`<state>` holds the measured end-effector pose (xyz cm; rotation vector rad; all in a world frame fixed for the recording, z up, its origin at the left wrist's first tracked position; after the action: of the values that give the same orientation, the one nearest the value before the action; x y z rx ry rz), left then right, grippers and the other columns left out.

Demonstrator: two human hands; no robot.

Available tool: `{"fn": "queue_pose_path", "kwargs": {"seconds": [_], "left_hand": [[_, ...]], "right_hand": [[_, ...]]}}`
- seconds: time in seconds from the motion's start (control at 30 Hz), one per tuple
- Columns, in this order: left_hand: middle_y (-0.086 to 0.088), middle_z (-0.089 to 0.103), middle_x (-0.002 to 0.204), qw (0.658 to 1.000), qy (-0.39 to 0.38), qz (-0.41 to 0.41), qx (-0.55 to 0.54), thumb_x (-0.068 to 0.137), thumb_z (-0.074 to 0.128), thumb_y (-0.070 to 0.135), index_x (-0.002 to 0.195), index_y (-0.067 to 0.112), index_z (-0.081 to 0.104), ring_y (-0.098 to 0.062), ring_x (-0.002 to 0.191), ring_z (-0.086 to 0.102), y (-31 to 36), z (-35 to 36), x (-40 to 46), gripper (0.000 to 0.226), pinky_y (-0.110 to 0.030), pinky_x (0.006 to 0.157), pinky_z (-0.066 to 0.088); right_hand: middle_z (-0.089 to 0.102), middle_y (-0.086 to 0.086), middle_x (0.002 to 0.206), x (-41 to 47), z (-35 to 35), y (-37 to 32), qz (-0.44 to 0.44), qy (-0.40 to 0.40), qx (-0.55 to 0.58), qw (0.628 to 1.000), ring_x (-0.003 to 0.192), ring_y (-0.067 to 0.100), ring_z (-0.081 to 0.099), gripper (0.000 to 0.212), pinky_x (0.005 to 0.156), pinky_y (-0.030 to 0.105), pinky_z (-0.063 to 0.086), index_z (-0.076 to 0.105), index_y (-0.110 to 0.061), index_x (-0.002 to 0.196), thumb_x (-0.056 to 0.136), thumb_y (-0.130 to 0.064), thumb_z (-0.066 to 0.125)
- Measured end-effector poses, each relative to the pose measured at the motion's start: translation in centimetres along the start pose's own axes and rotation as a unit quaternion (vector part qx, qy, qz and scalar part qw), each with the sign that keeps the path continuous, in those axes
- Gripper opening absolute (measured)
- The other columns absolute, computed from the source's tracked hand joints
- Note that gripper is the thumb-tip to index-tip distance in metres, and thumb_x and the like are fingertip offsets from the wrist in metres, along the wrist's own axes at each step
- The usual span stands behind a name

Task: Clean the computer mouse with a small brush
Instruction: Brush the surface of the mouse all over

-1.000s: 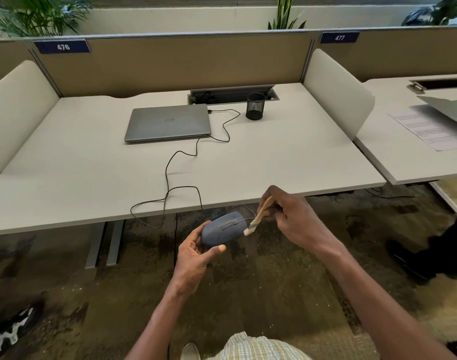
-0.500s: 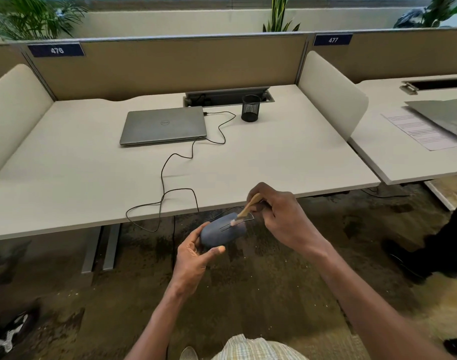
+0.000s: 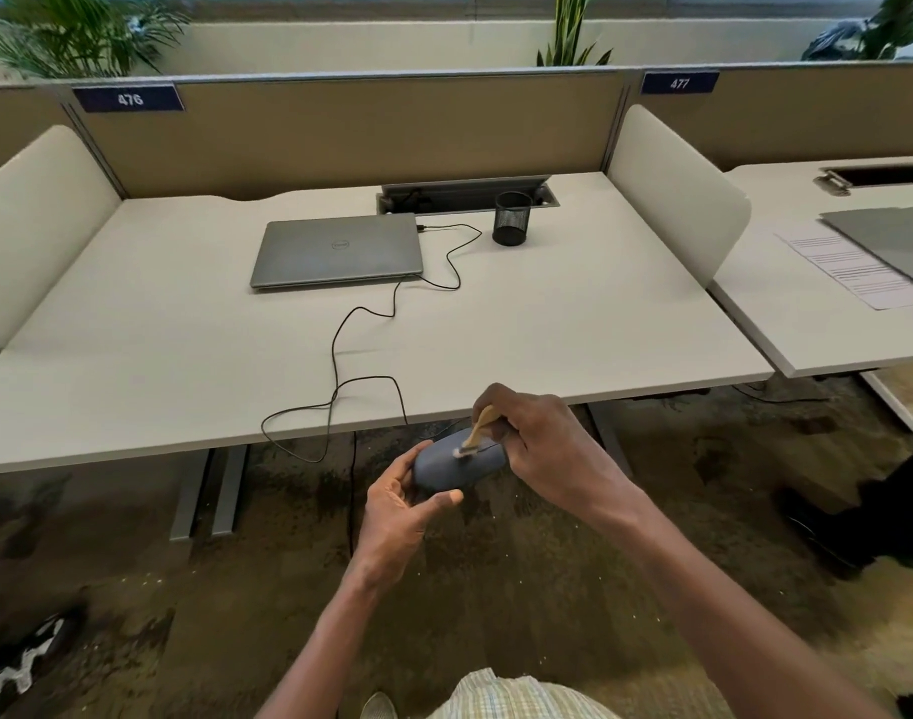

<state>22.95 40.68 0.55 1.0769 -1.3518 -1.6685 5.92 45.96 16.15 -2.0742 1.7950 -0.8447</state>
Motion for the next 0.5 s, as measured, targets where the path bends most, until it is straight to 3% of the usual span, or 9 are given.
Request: {"fn": "queue_pose_path", "kwargs": {"seconds": [0.1,0.2,0.3,0.37,0.5], "left_hand": [[0.001,0.064,0.130,1.000,0.004,0.006,0.014,0.062,0.095,0.024,0.128,0.040,0.059,-0.009,0.117,0.066,0.2,-0.2,-0.1,0.076,-0.026,0.089,0.058],[0.003,0.062,0.130,0.999,0.001,0.018,0.028,0.069,0.091,0.013,0.128,0.040,0.058,-0.005,0.116,0.065,0.5,-0.1,-0.2,0.072,-0.023,0.086,0.058],[0.002,0.062,0.130,0.999,0.002,0.025,0.034,0.070,0.090,0.007,0.128,0.036,0.057,-0.003,0.116,0.064,0.6,0.2,-0.1,0.072,-0.021,0.086,0.058],[0.001,0.063,0.130,0.999,0.004,0.028,0.040,0.070,0.089,0.005,0.128,0.034,0.057,-0.001,0.115,0.065,0.7,0.4,0.0,0.072,-0.019,0.086,0.057],[0.001,0.064,0.128,0.998,0.003,0.035,0.052,0.068,0.091,0.006,0.128,0.030,0.058,-0.005,0.116,0.066,0.8,0.6,0.2,0.073,-0.023,0.089,0.057]], "right_hand": [[0.067,-0.004,0.084,0.2,-0.2,0.0,0.009,0.015,0.025,1.000,0.072,0.008,0.064,0.026,0.060,0.021,0.054,0.055,-0.027,0.103,0.095,-0.003,0.060],[0.070,0.001,0.088,1.4,-0.7,-0.3,0.028,0.074,0.010,0.997,0.072,0.012,0.068,0.027,0.061,0.022,0.058,0.056,-0.019,0.117,0.094,-0.007,0.065],[0.063,0.002,0.076,3.0,-0.9,-0.3,0.064,0.116,-0.041,0.990,0.059,0.016,0.061,0.033,0.048,0.016,0.044,0.050,-0.009,0.125,0.095,-0.007,0.063],[0.063,0.007,0.071,4.1,-0.7,-0.3,0.069,0.112,-0.103,0.986,0.057,0.024,0.063,0.034,0.048,0.023,0.040,0.050,-0.002,0.127,0.095,-0.005,0.060],[0.063,0.010,0.068,5.9,0.3,-0.7,0.069,0.067,-0.155,0.983,0.059,0.031,0.063,0.043,0.055,0.035,0.049,0.044,0.002,0.138,0.096,-0.003,0.053]]}}
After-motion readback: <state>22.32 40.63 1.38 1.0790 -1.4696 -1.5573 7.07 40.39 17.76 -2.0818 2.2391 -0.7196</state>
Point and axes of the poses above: each hand's wrist, its own x-axis towards the middle knuckle, its own z-axis out of the palm, y = z × x, the point moved 4 cm from there along x, towards the middle knuckle
